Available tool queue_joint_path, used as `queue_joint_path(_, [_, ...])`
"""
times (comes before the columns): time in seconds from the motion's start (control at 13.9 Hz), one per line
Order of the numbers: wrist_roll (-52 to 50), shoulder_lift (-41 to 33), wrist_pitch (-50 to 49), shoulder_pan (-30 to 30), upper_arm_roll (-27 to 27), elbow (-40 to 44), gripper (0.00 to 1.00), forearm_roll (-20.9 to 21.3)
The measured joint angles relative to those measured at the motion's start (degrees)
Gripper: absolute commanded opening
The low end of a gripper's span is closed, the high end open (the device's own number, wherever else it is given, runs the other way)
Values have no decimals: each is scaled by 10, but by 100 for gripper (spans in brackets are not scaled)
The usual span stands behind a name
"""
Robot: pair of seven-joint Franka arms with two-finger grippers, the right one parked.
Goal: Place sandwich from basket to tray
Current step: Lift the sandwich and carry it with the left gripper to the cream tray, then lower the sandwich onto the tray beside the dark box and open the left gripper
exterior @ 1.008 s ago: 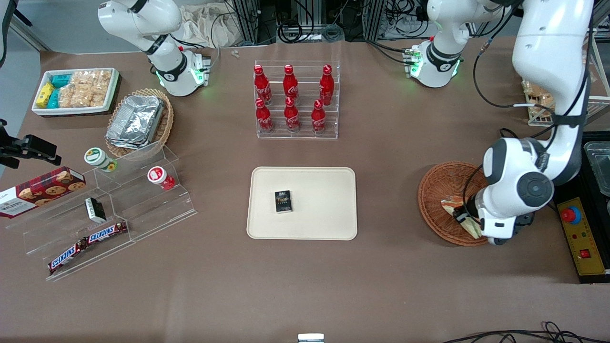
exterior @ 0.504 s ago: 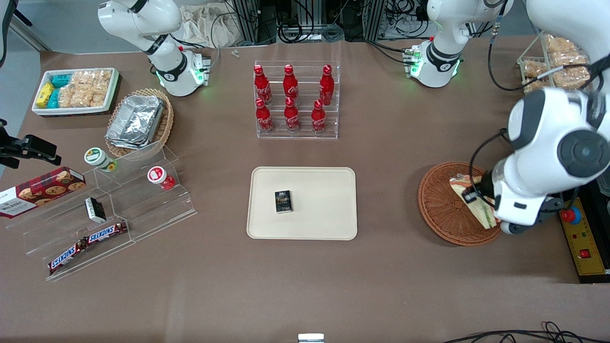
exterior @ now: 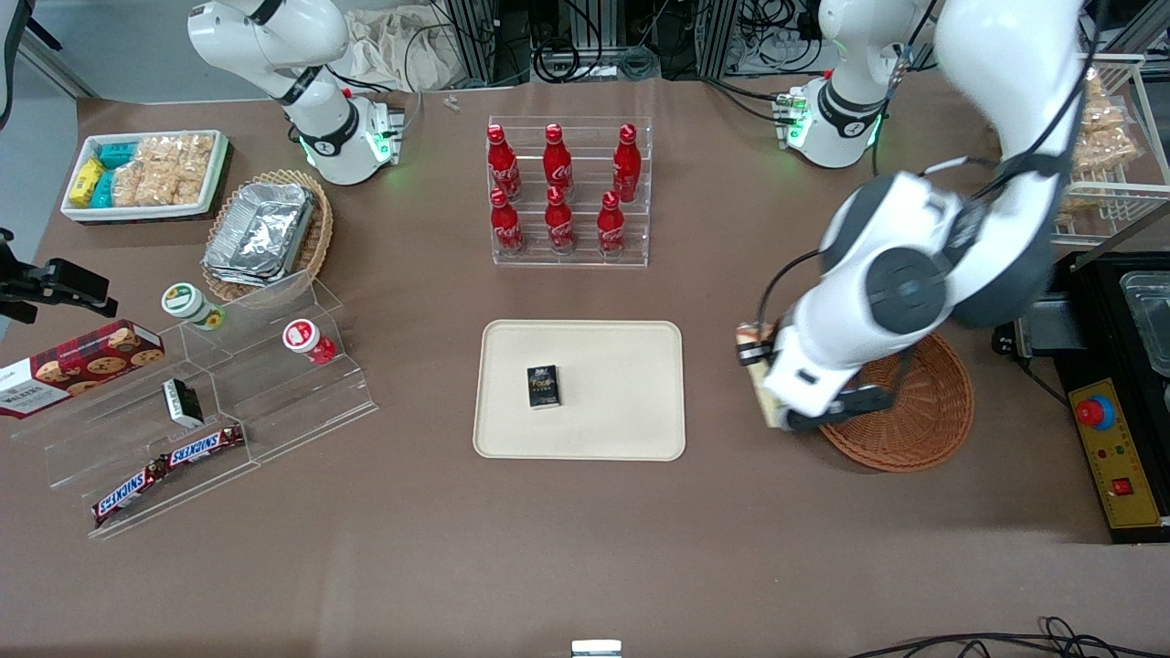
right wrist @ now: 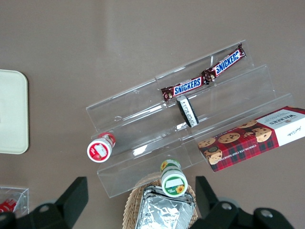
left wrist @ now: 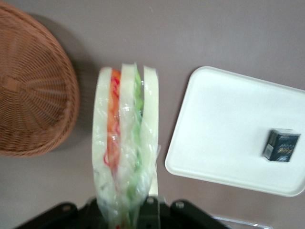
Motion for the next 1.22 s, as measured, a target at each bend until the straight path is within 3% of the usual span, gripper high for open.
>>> queue_joint_path(0.22, [-41, 66, 21, -76, -2, 1, 0, 75])
queue_joint_path(0.43, [-86, 113, 87, -110, -2, 1, 0, 85])
queue_joint_path(0.79, [-85, 158, 131, -118, -2, 2, 0, 87])
queue_joint_path(0.86, [-85, 164, 141, -118, -2, 2, 5, 87])
queue_joint_path(0.94, [-85, 170, 150, -118, -2, 2, 30, 88])
queue_joint_path(1.01, [-84, 174, 155, -118, -2, 3, 94, 88])
queue_joint_path(1.08, [-84, 177, 156, -118, -1, 4, 100, 88])
queue_joint_path(1.22, [-84, 178, 157, -118, -1, 5, 100, 98])
